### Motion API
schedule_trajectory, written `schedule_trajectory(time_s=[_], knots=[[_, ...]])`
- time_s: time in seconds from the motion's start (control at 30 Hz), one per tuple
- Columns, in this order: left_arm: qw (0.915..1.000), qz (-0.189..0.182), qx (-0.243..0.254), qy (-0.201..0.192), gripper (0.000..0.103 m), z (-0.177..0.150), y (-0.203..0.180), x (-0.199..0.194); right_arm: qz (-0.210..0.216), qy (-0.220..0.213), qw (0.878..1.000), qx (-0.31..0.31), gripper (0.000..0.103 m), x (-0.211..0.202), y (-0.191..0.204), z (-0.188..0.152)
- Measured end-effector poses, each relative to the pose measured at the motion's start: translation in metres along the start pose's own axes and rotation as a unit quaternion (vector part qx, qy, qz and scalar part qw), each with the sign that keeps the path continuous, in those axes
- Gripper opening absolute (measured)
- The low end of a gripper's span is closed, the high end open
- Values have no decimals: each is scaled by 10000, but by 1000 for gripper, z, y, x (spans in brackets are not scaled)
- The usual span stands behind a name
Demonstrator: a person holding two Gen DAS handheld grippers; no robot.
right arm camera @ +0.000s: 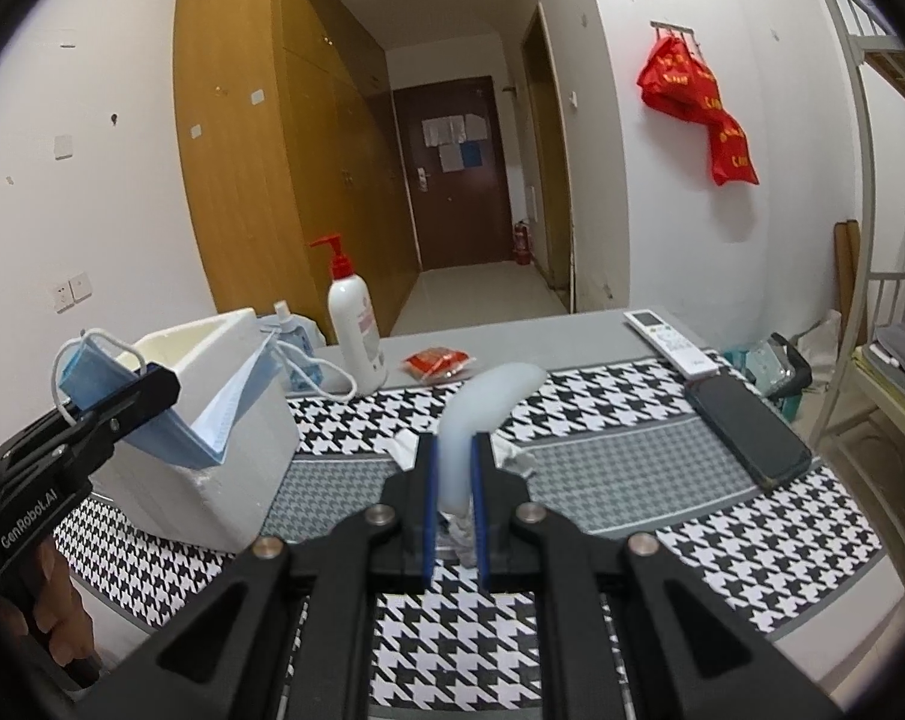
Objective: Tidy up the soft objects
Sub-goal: 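Carry the mask and foam tube with both tools over the foam box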
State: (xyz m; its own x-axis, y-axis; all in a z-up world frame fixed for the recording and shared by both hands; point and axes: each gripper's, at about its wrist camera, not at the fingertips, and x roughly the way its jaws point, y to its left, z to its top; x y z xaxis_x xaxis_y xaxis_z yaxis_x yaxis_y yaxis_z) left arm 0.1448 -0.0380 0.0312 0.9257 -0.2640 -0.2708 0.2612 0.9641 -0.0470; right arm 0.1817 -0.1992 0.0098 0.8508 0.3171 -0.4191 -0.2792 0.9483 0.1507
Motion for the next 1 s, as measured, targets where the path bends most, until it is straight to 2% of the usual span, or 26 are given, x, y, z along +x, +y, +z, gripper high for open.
schedule_trajectory(time_s=[0.27, 0.57, 1.0], knots=[[9996, 123, 8, -238, 17, 9, 6, -14, 178, -158, 9997, -93, 13, -4, 11, 10], [9978, 426, -96, -507, 17, 18, 20, -31, 500, -330, 9978, -271, 13, -3, 33, 23], [9934, 938, -273, -605, 17, 21, 49, -53, 988, -436, 9933, -423, 13, 6, 64, 32]])
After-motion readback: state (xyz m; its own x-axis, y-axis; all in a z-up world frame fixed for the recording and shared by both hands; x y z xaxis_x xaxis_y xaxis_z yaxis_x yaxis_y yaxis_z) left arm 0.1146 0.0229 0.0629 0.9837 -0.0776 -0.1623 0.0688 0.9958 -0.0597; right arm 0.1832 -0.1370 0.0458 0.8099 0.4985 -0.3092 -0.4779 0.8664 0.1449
